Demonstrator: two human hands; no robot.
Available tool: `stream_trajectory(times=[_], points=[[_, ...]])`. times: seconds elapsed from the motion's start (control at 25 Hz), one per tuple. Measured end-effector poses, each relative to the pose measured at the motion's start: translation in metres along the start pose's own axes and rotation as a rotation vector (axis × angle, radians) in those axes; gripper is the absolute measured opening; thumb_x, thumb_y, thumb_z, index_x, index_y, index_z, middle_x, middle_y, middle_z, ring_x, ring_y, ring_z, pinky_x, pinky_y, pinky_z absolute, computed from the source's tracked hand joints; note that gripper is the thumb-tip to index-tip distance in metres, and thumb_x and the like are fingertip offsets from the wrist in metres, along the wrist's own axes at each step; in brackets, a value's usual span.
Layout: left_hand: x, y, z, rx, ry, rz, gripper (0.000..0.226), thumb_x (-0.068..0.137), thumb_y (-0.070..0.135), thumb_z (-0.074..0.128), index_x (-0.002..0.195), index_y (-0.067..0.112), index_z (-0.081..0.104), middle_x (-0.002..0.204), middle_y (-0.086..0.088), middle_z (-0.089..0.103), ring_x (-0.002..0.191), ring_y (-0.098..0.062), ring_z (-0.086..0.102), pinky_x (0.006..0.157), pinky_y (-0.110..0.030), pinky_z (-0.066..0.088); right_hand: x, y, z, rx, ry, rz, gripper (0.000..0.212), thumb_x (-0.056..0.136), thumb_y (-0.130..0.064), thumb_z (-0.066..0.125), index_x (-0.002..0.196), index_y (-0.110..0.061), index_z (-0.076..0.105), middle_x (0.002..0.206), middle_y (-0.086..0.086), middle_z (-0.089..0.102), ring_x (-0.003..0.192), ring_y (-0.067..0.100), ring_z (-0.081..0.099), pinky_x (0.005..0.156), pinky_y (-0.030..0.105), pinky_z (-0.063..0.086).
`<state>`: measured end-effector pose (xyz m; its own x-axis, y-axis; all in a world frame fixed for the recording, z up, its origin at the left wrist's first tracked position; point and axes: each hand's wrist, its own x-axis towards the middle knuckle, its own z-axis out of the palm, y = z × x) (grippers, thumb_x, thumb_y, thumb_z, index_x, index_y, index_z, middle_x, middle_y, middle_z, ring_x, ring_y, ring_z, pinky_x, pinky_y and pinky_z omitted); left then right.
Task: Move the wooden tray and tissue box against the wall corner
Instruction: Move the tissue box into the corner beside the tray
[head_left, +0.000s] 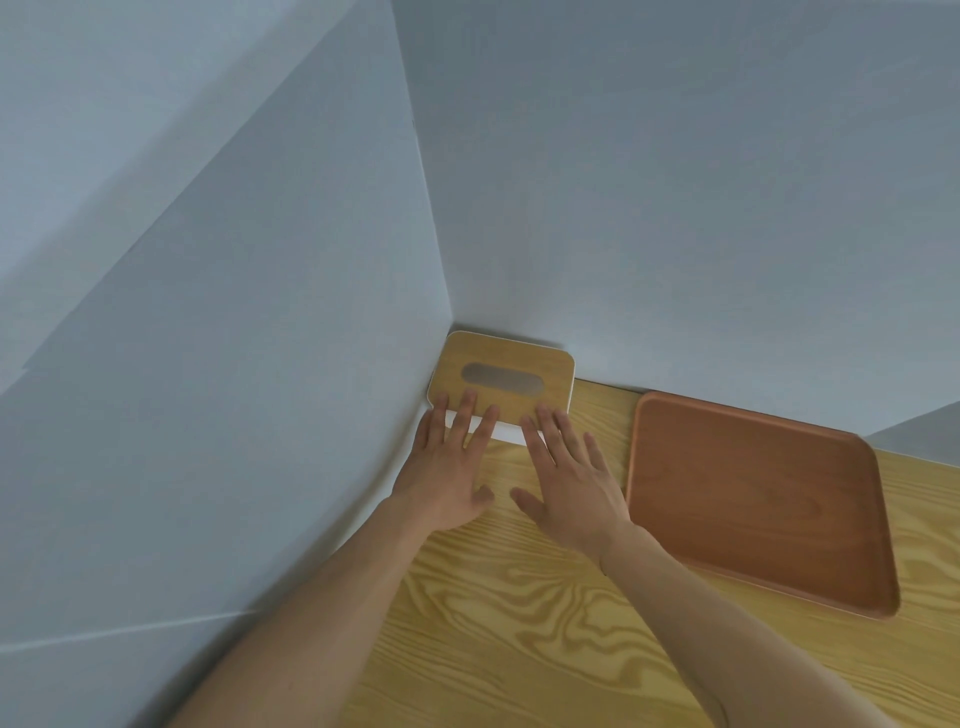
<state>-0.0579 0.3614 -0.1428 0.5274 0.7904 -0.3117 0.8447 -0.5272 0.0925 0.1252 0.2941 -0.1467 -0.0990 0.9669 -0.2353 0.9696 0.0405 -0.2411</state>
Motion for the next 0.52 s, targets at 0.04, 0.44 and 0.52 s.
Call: stream_trajectory(times=[0.04, 0.44, 0.52], points=[[0.003, -0.001, -0.002, 0.003, -0.009, -0.002, 0.101, 0.087, 0.053, 0.055, 0.152, 0.028, -0.019, 0.162, -0.008, -0.026, 0.146, -0.041, -0.024, 0.119, -0.049, -0.007, 0.002, 0.001, -0.001, 0.006, -0.007, -0.001, 0.087, 0.097, -0.059, 0.04, 0.157, -0.02, -0.01, 0.166, 0.002, -0.018, 0.151, 0.021, -0.019, 0.123, 0.049, 0.003], [0.013, -0.005, -0.006, 0.035, -0.057, -0.003, 0.102, 0.087, 0.05, 0.055, 0.151, 0.029, -0.021, 0.161, -0.007, -0.029, 0.144, -0.044, -0.025, 0.119, -0.053, -0.005, 0.009, 0.01, -0.006, 0.039, -0.081, -0.006, 0.092, 0.096, -0.058, 0.044, 0.156, -0.023, -0.015, 0.164, -0.002, -0.026, 0.147, 0.016, -0.028, 0.122, 0.049, -0.001], [0.012, -0.005, -0.008, 0.026, -0.066, 0.006, 0.103, 0.087, 0.049, 0.056, 0.151, 0.03, -0.023, 0.16, -0.005, -0.03, 0.144, -0.042, -0.026, 0.119, -0.054, -0.006, 0.011, 0.009, -0.009, 0.084, -0.119, -0.021, 0.095, 0.095, -0.058, 0.047, 0.155, -0.023, -0.017, 0.162, -0.003, -0.03, 0.146, 0.017, -0.03, 0.121, 0.049, -0.002]])
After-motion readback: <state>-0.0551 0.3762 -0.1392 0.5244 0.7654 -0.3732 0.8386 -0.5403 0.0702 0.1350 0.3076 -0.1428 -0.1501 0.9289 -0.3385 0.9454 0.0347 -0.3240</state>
